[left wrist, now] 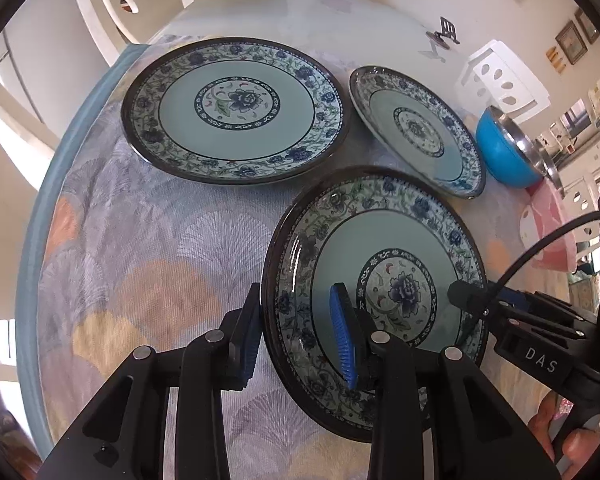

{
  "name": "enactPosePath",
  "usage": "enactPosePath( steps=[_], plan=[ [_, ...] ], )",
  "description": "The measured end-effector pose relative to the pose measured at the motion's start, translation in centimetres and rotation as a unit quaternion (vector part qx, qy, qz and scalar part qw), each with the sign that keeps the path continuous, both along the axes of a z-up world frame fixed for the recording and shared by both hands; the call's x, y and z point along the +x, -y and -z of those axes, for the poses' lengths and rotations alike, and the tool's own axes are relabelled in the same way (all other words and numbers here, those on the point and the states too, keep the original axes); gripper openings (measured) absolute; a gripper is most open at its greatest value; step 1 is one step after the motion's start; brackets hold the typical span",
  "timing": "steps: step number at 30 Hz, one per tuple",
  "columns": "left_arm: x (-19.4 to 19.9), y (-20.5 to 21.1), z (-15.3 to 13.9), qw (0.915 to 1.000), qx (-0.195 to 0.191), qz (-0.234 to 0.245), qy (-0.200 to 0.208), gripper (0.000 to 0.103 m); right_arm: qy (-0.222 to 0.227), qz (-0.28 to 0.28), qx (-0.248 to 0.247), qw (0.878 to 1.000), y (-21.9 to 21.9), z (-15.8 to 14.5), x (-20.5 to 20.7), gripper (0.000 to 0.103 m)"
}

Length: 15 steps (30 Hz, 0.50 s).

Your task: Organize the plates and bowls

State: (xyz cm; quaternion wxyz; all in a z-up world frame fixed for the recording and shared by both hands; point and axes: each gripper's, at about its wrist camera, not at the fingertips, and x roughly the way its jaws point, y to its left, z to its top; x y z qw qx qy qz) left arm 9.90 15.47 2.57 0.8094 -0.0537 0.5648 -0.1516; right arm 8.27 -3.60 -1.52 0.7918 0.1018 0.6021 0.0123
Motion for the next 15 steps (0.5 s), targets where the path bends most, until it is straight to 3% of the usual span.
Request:
enactPosePath(
  steps=[9,15],
  plan=[
    [-3.5,-1.8,-4.9,0.9983,-0.031,-0.013,0.047,0.029,0.039,-0.017,-0.021,0.999,-1.2,-6.2,-2.9,0.032],
    [-6.6,-4.5,-9.9,0.9924,-0.035,-0.046,0.109,0.029,0.087,-0.039,-0.023,0.995,-3.9,-11.4,-5.7,0.034]
  ],
)
